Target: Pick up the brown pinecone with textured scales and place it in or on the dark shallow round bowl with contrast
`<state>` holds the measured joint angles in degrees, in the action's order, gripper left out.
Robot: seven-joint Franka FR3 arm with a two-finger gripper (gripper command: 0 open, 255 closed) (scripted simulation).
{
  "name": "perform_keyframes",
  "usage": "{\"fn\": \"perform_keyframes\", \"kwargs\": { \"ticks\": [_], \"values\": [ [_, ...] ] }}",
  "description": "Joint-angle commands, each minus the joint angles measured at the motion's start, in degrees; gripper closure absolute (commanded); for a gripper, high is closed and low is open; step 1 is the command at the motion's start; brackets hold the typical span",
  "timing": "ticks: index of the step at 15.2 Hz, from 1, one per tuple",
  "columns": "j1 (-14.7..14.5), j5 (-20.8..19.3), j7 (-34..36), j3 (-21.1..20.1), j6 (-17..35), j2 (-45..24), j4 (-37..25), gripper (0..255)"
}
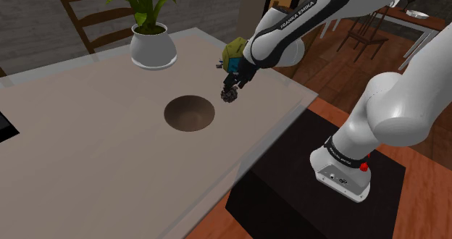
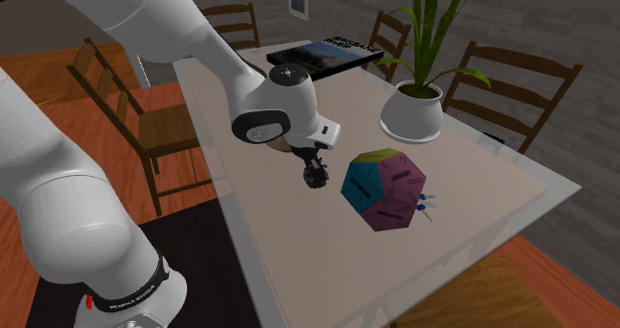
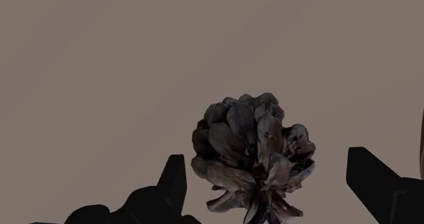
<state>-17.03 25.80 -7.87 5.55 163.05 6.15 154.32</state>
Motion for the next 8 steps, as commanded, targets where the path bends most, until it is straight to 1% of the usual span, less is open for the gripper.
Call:
{"fn": "perform_keyframes", "kwargs": {
  "ticks": [1, 3, 4, 8],
  "values": [
    [0.0, 0.0, 0.0, 0.0, 0.0, 0.0, 0.0, 0],
    [0.0, 0.0, 0.0, 0.0, 0.0, 0.0, 0.0, 0],
    [0.0, 0.0, 0.0, 0.0, 0.0, 0.0, 0.0, 255],
    [0.0, 0.0, 0.0, 0.0, 0.0, 0.0, 0.0, 255]
  ]
}}
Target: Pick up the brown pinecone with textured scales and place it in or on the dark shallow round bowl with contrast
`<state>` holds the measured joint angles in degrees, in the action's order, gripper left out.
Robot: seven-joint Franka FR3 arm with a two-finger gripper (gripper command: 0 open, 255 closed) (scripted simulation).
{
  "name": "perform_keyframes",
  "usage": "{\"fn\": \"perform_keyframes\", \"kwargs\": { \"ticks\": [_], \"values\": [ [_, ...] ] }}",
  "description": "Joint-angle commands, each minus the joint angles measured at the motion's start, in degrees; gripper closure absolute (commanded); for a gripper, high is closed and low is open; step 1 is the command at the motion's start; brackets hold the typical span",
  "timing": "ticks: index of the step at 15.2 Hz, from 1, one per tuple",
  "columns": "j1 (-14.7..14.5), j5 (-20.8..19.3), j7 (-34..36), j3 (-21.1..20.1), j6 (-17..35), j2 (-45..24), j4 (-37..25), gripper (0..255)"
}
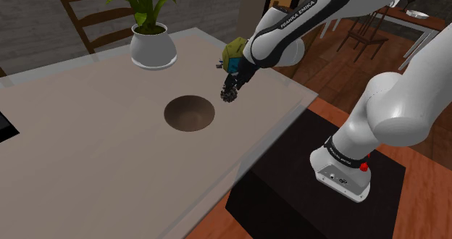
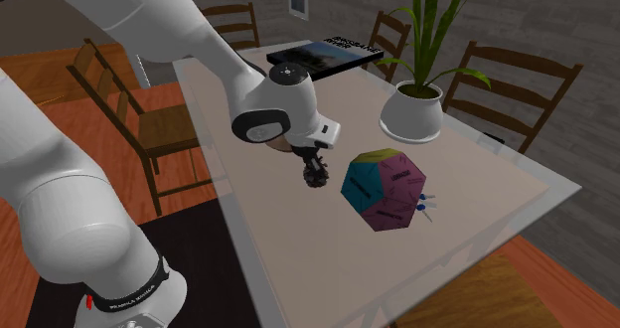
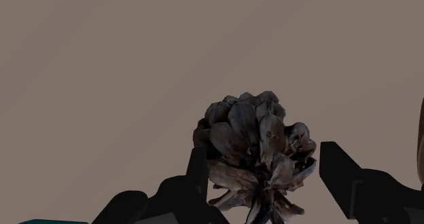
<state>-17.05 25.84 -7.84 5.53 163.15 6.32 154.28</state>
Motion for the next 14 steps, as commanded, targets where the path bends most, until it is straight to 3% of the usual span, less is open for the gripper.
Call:
{"fn": "perform_keyframes", "kwargs": {
  "ticks": [1, 5, 14],
  "values": [
    [0.0, 0.0, 0.0, 0.0, 0.0, -0.1, 0.1, 255],
    [0.0, 0.0, -0.1, 0.0, -0.1, -0.2, 0.0, 255],
    [3.2, -7.9, 6.8, -1.5, -7.9, 7.0, -1.0, 255]
  ]
}}
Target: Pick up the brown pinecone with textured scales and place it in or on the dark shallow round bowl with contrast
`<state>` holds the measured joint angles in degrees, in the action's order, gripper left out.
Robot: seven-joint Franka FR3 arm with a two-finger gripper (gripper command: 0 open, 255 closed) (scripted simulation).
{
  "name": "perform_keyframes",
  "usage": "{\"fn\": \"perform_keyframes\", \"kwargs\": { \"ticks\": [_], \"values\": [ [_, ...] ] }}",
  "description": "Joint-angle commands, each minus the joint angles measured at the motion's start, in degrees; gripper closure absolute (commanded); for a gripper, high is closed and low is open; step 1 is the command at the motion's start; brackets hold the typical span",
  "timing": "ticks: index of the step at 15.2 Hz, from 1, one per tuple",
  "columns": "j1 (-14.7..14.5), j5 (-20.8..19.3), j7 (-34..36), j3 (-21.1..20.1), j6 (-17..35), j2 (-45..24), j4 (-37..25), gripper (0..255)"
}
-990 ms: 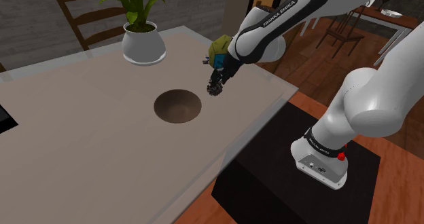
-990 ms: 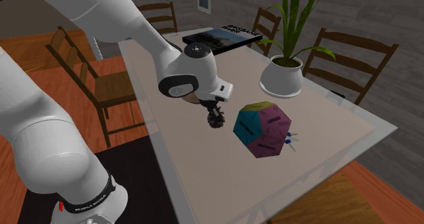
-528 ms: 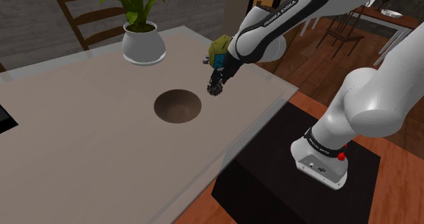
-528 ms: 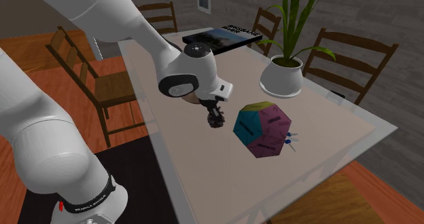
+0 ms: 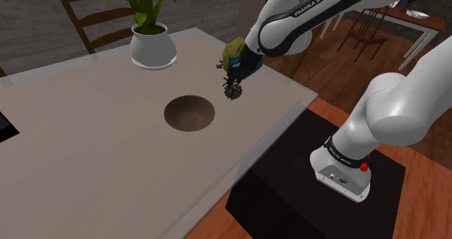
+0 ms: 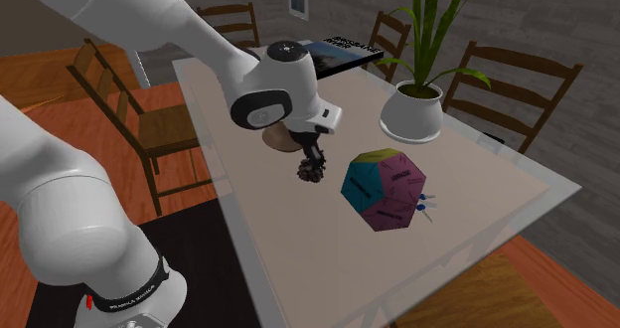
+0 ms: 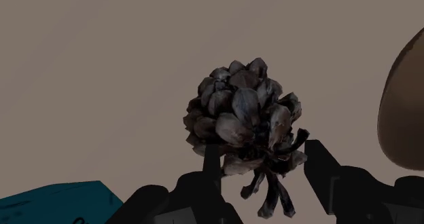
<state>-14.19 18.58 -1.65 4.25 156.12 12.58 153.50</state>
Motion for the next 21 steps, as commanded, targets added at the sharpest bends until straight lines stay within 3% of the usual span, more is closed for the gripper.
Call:
{"fn": "perform_keyframes", "kwargs": {
  "ticks": [1, 14, 21],
  "values": [
    [0.6, -1.2, 1.2, -0.3, -1.8, 1.4, -0.4, 255],
    [2.9, -5.8, 5.7, -1.6, -13.2, 8.9, -4.6, 255],
    [-0.2, -6.5, 17.5, -10.0, -12.0, 4.8, -9.0, 255]
  ]
}}
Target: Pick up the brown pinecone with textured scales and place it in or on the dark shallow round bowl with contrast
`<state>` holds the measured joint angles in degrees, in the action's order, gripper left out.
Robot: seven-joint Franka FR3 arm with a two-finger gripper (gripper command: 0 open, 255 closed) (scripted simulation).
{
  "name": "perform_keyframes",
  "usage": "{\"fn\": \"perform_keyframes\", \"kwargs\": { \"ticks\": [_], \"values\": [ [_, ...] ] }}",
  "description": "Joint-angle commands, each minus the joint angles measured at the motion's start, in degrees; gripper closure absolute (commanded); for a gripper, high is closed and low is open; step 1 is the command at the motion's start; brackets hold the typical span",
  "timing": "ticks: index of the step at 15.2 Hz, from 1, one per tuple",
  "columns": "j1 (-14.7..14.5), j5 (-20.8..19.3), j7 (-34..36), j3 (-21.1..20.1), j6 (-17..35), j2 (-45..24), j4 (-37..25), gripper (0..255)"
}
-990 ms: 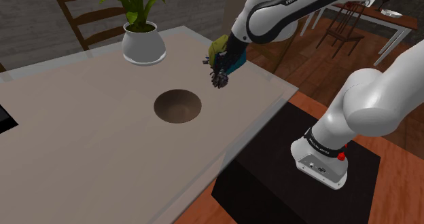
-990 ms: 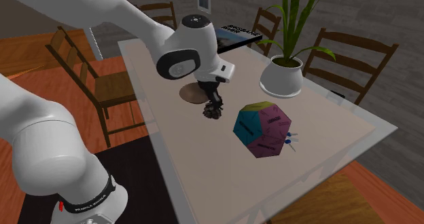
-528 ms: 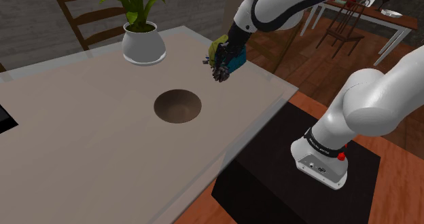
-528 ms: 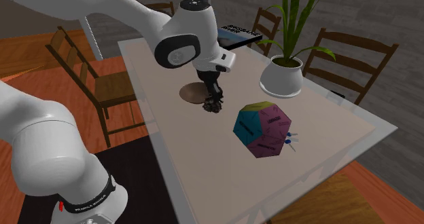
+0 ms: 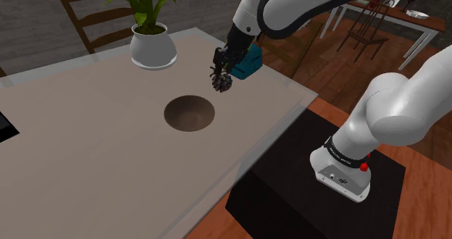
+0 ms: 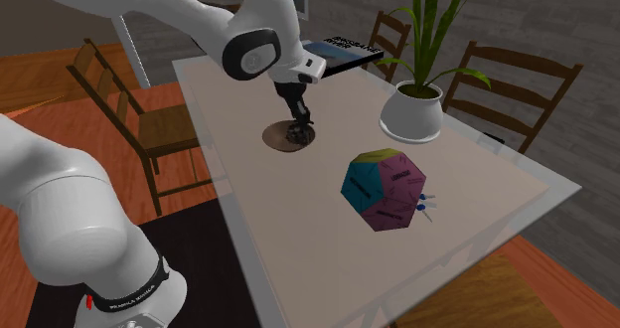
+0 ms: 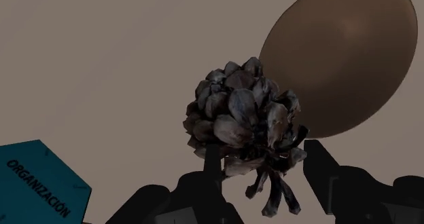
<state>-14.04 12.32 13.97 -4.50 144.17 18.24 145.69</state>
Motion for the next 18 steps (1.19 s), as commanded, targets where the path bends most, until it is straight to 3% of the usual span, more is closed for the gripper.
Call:
{"fn": "perform_keyframes", "kwargs": {
  "ticks": [1, 9, 18],
  "values": [
    [-0.7, -0.6, 3.6, -2.4, 0.0, -1.7, -2.1, 255],
    [-2.8, -5.9, 18.4, -11.0, -0.2, -9.9, -11.7, 255],
    [-2.7, -6.9, 19.0, -11.4, 7.1, -14.1, -8.5, 255]
  ]
}}
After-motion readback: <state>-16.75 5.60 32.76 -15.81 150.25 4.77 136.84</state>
